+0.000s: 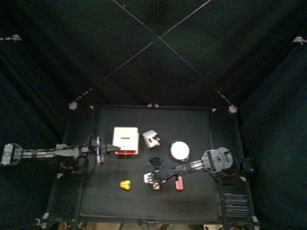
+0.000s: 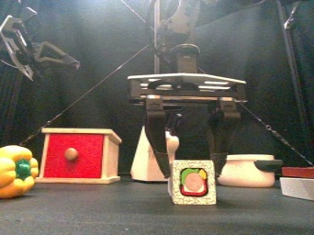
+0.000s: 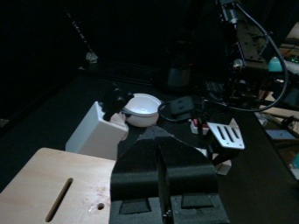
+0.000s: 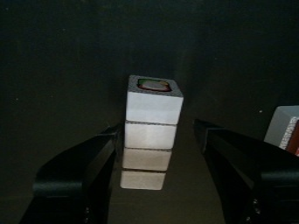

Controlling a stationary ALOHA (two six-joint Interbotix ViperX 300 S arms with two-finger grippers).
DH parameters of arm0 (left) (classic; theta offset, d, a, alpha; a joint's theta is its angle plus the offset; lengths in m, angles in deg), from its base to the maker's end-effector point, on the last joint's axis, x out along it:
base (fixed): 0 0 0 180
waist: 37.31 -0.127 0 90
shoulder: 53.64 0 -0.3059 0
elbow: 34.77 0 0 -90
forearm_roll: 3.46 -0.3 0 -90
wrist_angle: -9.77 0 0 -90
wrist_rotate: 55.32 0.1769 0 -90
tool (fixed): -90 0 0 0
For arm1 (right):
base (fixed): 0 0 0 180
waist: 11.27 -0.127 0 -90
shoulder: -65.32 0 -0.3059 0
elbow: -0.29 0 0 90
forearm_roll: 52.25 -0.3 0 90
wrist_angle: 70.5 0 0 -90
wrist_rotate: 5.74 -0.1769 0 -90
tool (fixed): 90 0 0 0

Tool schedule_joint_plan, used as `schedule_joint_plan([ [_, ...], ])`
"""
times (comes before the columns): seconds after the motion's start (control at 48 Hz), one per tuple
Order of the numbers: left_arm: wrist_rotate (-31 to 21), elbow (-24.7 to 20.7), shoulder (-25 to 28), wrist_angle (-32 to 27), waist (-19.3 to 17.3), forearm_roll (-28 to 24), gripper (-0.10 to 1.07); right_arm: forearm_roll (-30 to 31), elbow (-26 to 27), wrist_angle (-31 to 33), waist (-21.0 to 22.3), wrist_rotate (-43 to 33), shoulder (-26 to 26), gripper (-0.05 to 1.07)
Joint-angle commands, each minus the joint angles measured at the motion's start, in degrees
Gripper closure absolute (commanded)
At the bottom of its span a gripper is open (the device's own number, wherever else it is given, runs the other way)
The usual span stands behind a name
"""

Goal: Grab squash

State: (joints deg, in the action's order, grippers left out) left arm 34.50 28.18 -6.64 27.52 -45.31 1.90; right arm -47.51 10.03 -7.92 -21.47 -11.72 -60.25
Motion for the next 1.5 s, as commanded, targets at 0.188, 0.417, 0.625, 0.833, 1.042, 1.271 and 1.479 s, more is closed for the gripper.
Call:
schedule_joint_plan([
  [0.188, 0.18, -0.62, 0.18, -0.35, 0.35, -0.18, 1.0, 3.08, 1.32, 1.41, -2.2, -0.18, 5.8, 0.08],
  [0.417, 0.0, -0.53, 0.18, -1.49, 2.29, -0.88, 0.99, 8.35, 0.88, 1.41, -4.31, -0.18, 9.32, 0.08],
  [0.625, -0.26, 0.53, 0.18, -3.87, 8.09, 0.09, 0.85, 11.51, -0.62, 1.14, -5.19, 0.0, 11.43, 0.08],
  [0.833, -0.18, 2.11, 0.35, -5.36, 13.54, 1.85, 0.56, 15.29, -2.64, 0.88, -6.06, 0.0, 14.15, 0.08],
  [1.042, -0.26, 3.6, 2.72, -5.98, 18.28, 1.93, 0.33, 19.42, -5.89, -4.22, -5.89, 0.0, 16.88, 0.08],
  [1.271, -0.26, 2.81, 9.58, -5.45, 23.29, 2.64, 0.29, 23.73, -11.34, -14.06, -5.1, 0.0, 20.21, 0.08],
  [1.479, -0.26, 0.26, 16.88, -4.66, 27.25, 5.36, 0.29, 28.04, -15.91, -21.27, -3.69, -0.09, 22.59, 0.08],
])
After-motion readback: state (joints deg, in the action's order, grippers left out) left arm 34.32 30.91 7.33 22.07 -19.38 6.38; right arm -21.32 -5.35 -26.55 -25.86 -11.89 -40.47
